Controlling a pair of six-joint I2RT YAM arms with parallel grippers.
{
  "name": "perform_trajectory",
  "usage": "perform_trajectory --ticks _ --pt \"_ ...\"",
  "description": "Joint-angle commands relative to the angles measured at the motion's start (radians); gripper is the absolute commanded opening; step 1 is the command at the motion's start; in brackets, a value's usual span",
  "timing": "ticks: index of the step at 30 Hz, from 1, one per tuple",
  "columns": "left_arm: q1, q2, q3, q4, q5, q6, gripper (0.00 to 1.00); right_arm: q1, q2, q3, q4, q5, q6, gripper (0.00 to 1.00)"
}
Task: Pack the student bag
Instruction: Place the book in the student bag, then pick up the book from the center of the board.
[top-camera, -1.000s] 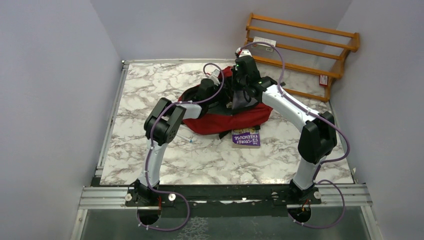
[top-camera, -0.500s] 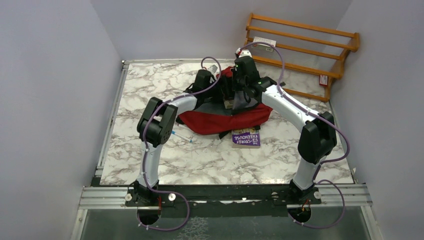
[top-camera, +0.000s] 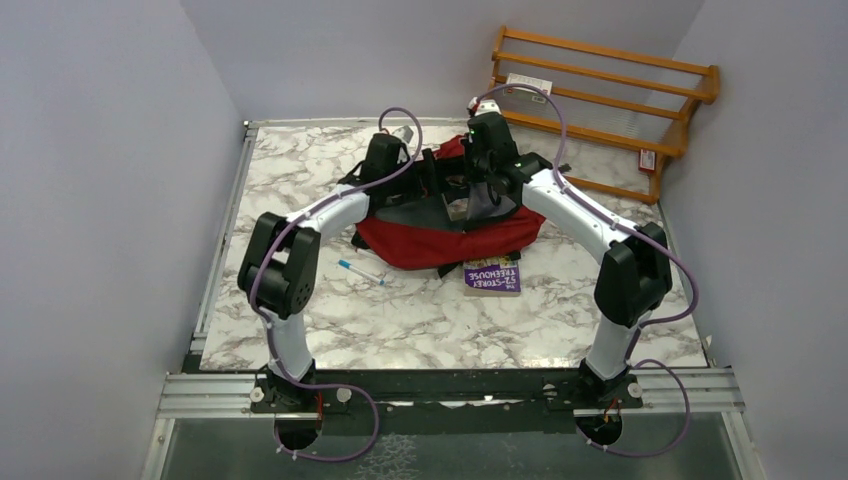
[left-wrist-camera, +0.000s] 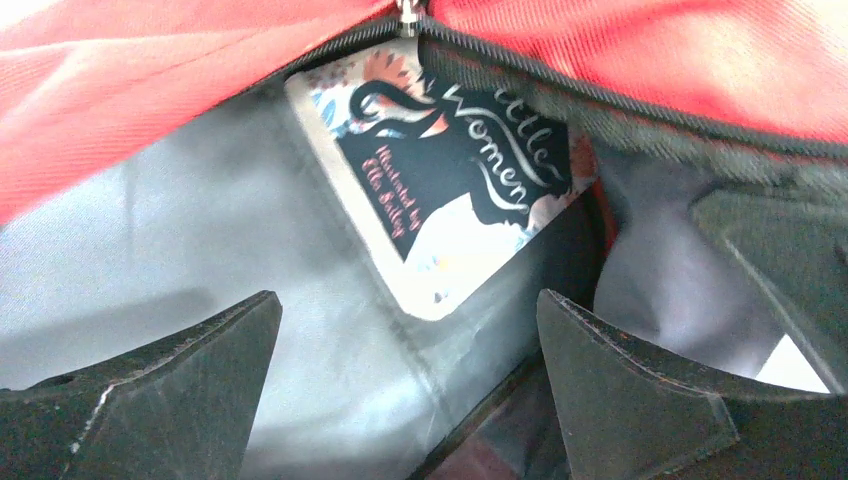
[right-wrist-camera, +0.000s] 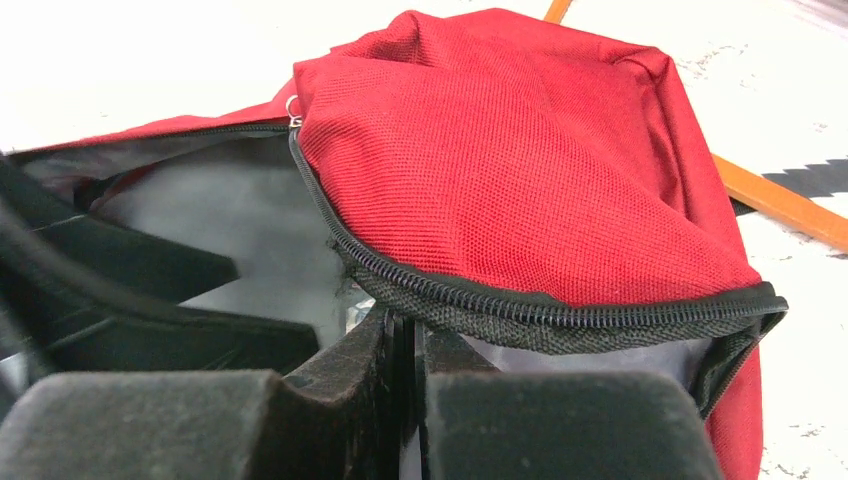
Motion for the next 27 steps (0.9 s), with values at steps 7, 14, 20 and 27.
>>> perform_trajectory --ticks 7,14,20,27 --pt "0.0 -0.304 -0.227 -0.043 -0.079 0.114 0.99 0.001 0.032 0.106 -0.107 -0.011 -0.044 0.36" --pt "-0.128 -0.521 -0.399 -0.039 -0.118 0.182 0.99 0.002 -0.153 -0.053 -0.154 -0.1 0.011 0.61" --pt "-0.223 -0.606 -0.5 -0.008 -0.123 0.149 0.98 0.002 -0.393 -0.297 -0.201 -0.124 0.146 0.67" --pt "-0.316 -0.545 -0.543 0.067 -0.105 0.109 0.95 0.001 -0.632 -0.586 -0.259 -0.128 0.334 0.67"
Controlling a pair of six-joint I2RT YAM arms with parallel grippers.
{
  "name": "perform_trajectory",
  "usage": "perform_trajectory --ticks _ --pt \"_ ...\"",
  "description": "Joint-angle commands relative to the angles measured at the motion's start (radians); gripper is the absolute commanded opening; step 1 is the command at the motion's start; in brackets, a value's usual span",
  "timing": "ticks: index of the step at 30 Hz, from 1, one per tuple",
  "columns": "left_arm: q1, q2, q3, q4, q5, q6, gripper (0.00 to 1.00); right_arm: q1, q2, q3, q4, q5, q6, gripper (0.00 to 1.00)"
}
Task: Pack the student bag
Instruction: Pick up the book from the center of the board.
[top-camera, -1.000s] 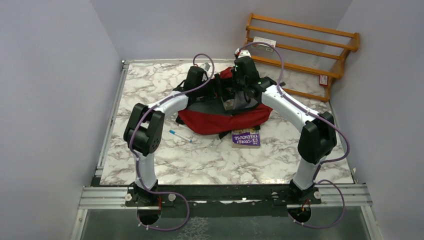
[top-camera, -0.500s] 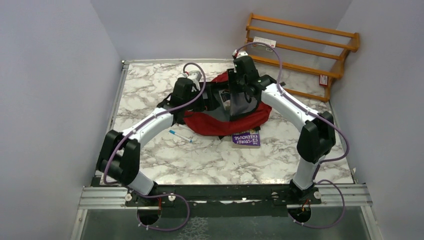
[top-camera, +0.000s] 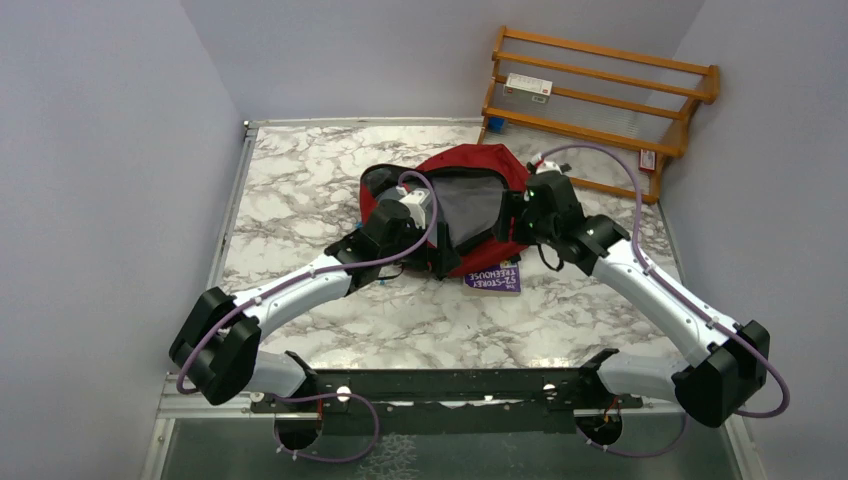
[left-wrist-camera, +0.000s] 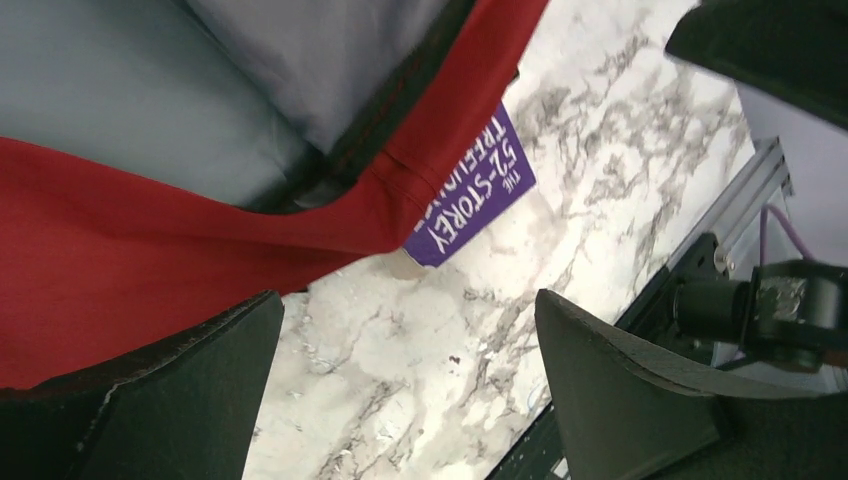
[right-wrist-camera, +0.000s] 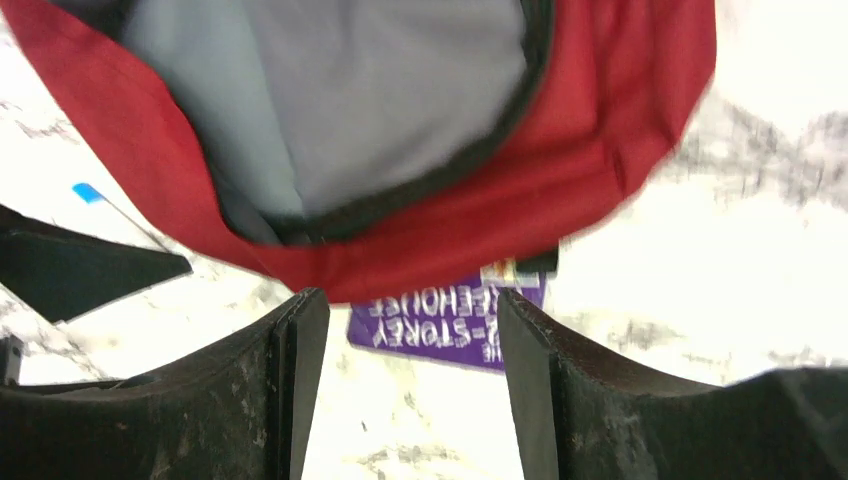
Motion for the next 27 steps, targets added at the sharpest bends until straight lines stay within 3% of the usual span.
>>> perform_trajectory --ticks 1,6,8,14,20,27 --pt "-0.067 0.046 -0.015 0.089 -0.009 -0.029 0.95 0.002 -0.108 -0.169 -0.073 -0.024 0.159 0.67" --pt "-0.128 0.111 -0.015 0.123 -0.013 -0.062 0.94 -0.001 -0.131 -0.292 -0.081 -0.031 0.2 0.67" --pt "-0.145 0.136 -0.017 0.126 -0.026 -0.078 0.93 -0.012 -0.125 -0.32 -0.049 -0.055 0.189 0.73" --pt "-0.155 0.203 -0.019 0.11 -0.045 -0.117 0.9 -0.127 -0.089 -0.4 0.109 -0.271 0.102 0.75" --pt "-0.171 0.244 -0.022 0.113 -0.071 -0.129 0.89 -0.226 -0.04 -0.459 0.193 -0.388 0.059 0.69" --pt "-0.171 0.338 -0.002 0.169 -0.109 -0.183 0.89 -0.242 0.009 -0.482 0.275 -0.436 0.049 0.66"
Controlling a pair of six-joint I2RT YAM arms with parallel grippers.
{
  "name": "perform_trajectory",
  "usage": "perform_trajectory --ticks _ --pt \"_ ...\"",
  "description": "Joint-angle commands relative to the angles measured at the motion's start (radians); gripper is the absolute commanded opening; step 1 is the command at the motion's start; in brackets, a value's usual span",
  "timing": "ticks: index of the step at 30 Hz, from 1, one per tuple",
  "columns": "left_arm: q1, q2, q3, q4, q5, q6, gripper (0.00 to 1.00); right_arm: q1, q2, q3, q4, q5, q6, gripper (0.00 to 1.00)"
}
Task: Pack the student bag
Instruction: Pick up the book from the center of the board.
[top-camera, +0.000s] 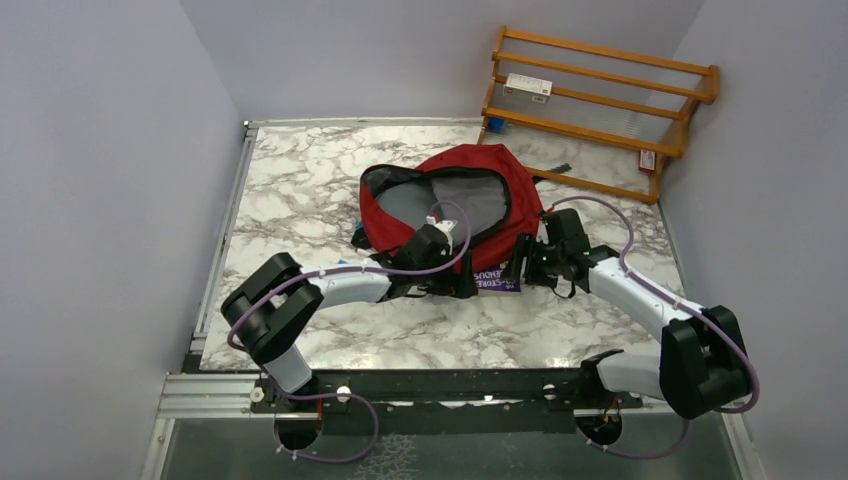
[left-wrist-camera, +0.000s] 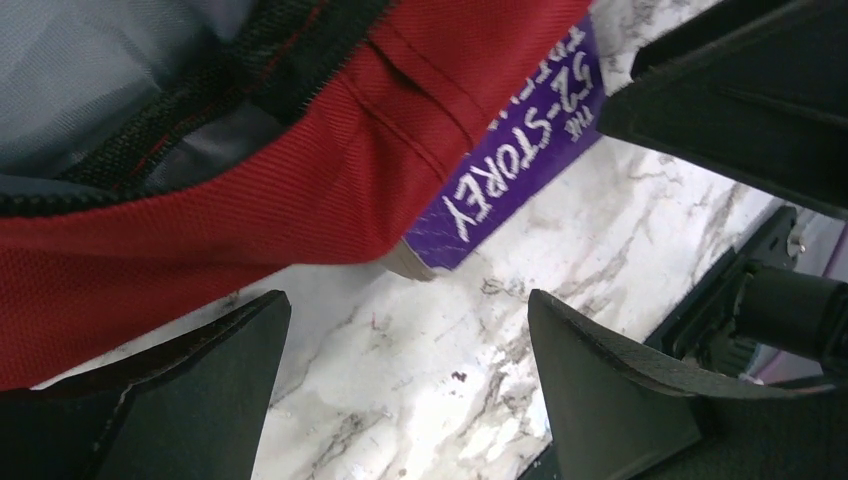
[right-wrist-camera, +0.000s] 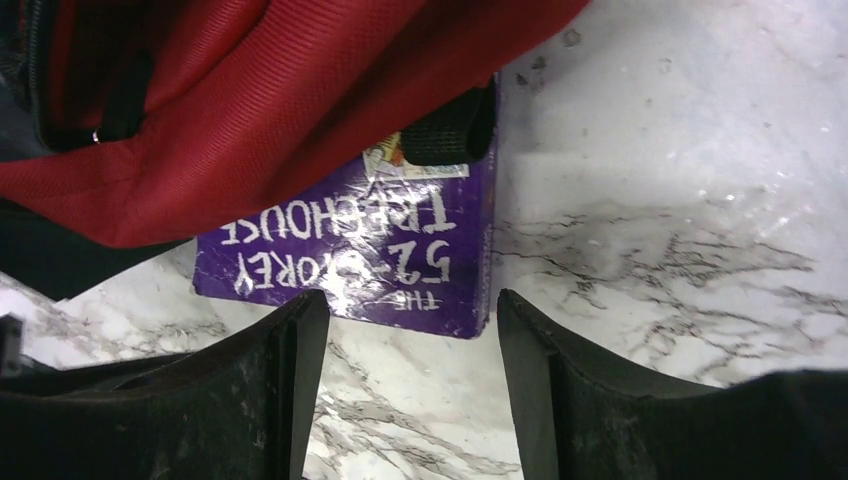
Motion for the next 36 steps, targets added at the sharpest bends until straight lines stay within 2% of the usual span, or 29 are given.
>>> perform_trajectory --ticks 1,9,16,27,32,36 --pt "-0.004 0.073 0.018 0.071 -0.056 -0.059 0.89 -0.006 0.024 -0.012 0.096 -0.069 -0.022 0.66" --pt "0.002 0.167 0.084 0.127 -0.086 -0.1 0.92 -0.007 0.064 -0.031 0.123 -0.062 -0.021 0.64" --pt "0.046 0.204 0.141 0.067 -0.156 -0.067 0.93 -0.009 0.093 -0.045 0.141 -0.052 -0.021 0.64" --pt "0.089 0.268 0.241 0.066 -0.125 0.001 0.93 -0.009 0.105 -0.068 0.163 -0.049 -0.011 0.64" --pt "0.087 0.251 0.176 0.081 -0.091 -0.011 0.93 -0.009 0.131 -0.064 0.191 -0.056 -0.016 0.65" --pt "0.078 0.217 0.087 0.099 -0.074 -0.018 0.92 -0.009 0.138 -0.053 0.172 -0.096 -0.029 0.61"
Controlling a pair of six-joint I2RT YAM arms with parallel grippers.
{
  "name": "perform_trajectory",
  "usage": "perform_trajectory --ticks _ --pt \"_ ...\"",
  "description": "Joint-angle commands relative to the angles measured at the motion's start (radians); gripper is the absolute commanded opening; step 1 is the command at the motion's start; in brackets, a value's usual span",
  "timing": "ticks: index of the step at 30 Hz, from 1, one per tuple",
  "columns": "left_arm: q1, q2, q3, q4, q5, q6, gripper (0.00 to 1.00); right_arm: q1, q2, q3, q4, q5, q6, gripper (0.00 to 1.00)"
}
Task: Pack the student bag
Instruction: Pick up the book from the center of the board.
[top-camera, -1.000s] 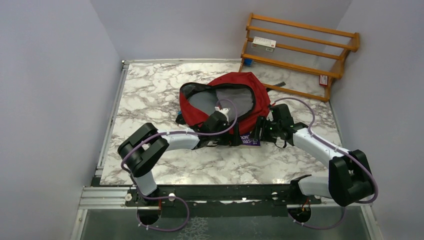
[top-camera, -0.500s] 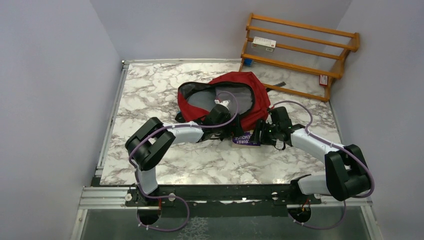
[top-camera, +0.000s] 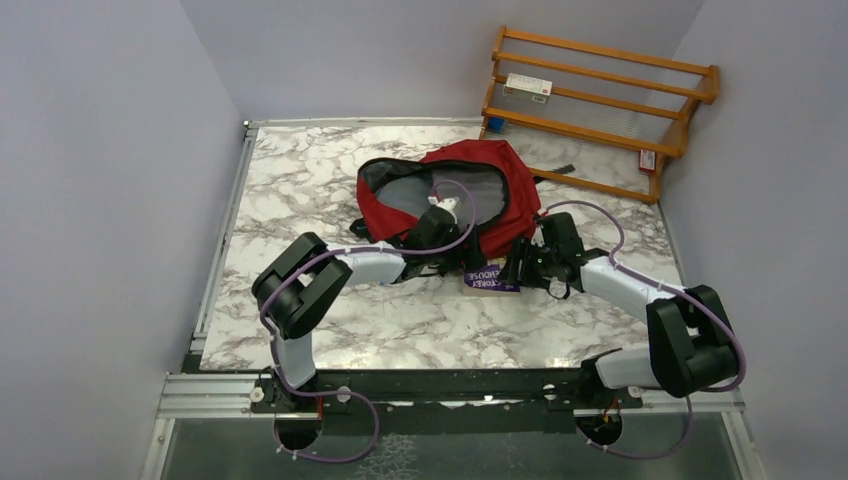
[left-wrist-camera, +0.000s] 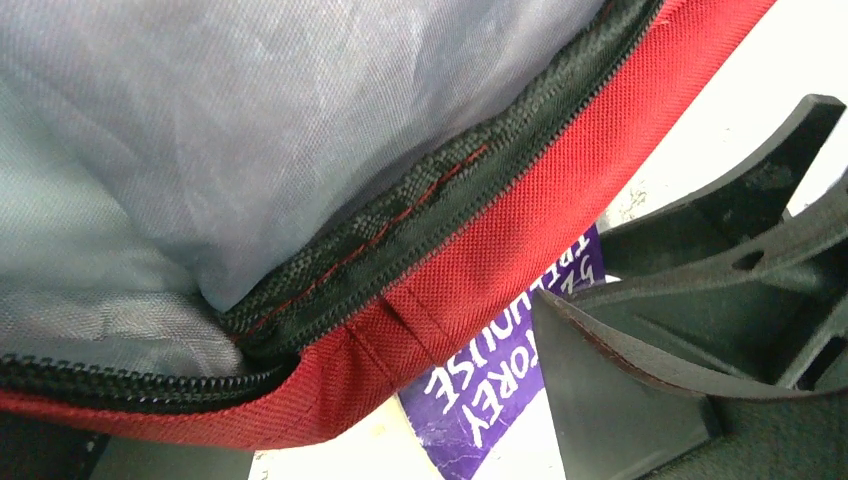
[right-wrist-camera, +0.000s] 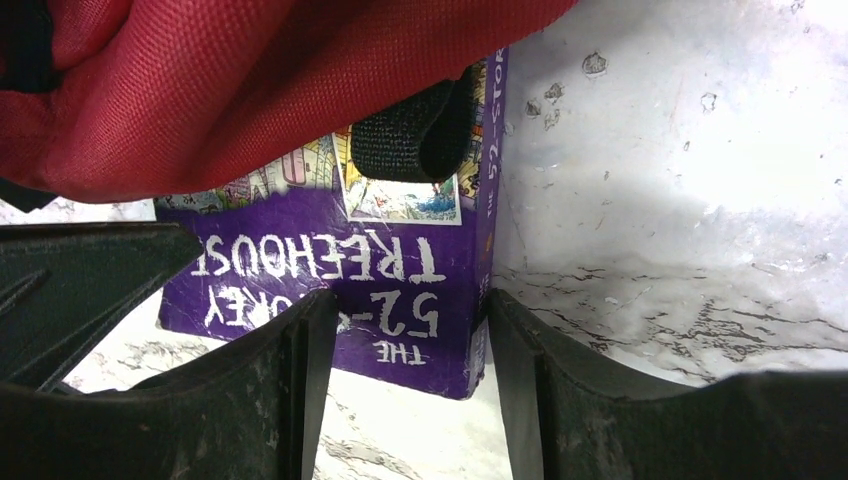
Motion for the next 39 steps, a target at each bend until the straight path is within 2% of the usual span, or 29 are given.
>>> perform_trajectory --ticks 1,9,14,18,21,26,28,34,39 --pt "0.0 -0.019 -0.111 0.001 0.005 0.022 0.91 -0.003 0.019 -0.005 -0.001 -0.068 -0.027 0.6" --pt "-0.011 -0.06 -0.218 0.063 0.06 0.021 0.78 0.01 -0.083 -0.104 0.012 -0.269 0.014 0.52" --pt "-0.036 -0.083 -0.24 0.06 0.105 0.046 0.66 0.045 -0.141 -0.121 0.004 -0.281 0.064 0.51" --pt "-0.073 -0.114 -0.272 0.047 0.106 0.062 0.6 0.067 -0.182 -0.144 0.016 -0.276 0.109 0.51" --pt "-0.083 -0.131 -0.294 0.025 0.08 0.059 0.6 0.076 -0.207 -0.145 -0.02 -0.231 0.118 0.5" --pt "-0.081 -0.148 -0.299 -0.011 0.016 0.043 0.61 0.076 -0.265 -0.096 -0.191 0.068 0.122 0.58" --pt "-0.081 -0.147 -0.294 -0.015 0.009 0.035 0.63 0.076 -0.267 -0.085 -0.195 0.123 0.136 0.61" --pt "-0.081 -0.127 -0.277 -0.013 0.01 0.031 0.64 0.076 -0.182 -0.055 -0.114 0.11 0.159 0.64" --pt "-0.08 -0.093 -0.269 -0.044 -0.004 0.029 0.54 0.076 -0.135 -0.101 -0.028 0.048 0.206 0.64"
